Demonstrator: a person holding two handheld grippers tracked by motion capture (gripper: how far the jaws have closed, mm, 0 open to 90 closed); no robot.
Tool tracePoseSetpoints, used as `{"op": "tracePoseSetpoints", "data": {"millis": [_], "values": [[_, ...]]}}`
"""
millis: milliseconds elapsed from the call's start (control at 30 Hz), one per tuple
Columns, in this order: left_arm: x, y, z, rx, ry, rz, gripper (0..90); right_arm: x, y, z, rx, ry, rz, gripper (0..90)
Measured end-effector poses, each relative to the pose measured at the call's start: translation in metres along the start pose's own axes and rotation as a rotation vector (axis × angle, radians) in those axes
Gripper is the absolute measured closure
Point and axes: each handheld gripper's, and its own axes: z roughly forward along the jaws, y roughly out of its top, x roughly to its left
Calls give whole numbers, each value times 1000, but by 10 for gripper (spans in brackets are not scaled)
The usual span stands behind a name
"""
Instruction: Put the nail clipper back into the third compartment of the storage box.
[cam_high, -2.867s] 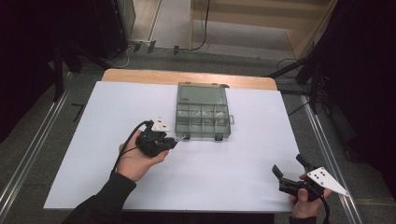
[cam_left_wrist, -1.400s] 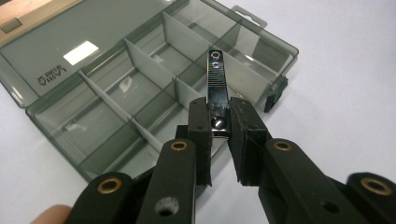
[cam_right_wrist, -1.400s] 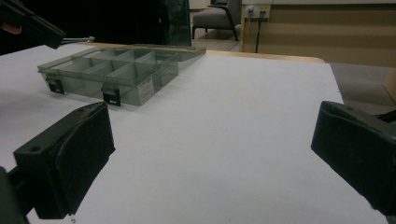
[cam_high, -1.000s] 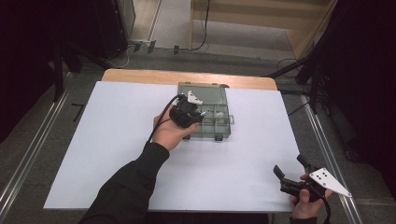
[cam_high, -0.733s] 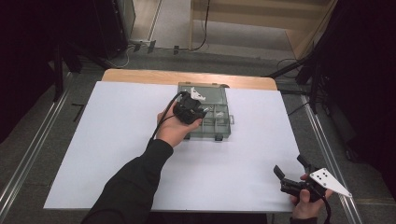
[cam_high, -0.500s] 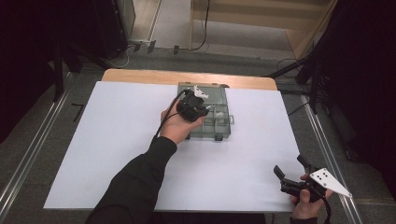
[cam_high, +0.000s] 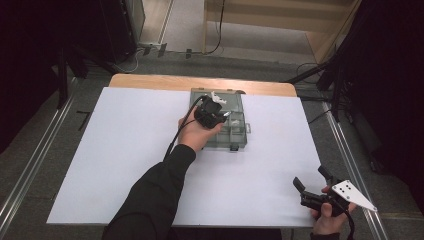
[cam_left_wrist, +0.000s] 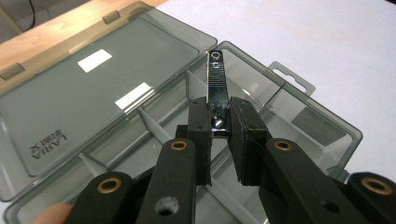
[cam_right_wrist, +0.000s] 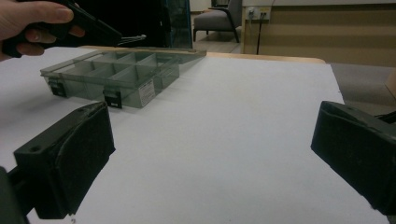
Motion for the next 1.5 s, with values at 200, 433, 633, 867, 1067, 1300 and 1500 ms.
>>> {"op": "tracePoseSetpoints", "data": {"millis": [200, 433, 633, 867, 1067, 1300, 1500], "values": [[0, -2, 8, 14, -16, -6, 790, 0, 0, 0, -2, 0, 4, 0], [-2, -3, 4, -12, 47, -33, 216, 0, 0, 0, 0, 1, 4, 0], [6, -9, -10, -69, -30, -68, 0, 0, 0, 0, 0, 0, 0, 0], [14, -19, -25, -95, -49, -87, 0, 0, 0, 0, 3, -3, 0, 0], [15, -29, -37, -115, -56, -74, 0, 0, 0, 1, 5, -4, -3, 0], [16, -41, -53, -162, -47, -81, 0, 0, 0, 1, 7, -6, -5, 0], [18, -53, -64, -178, -41, -83, 0, 1, 0, 1, 8, -7, -7, 0]]}}
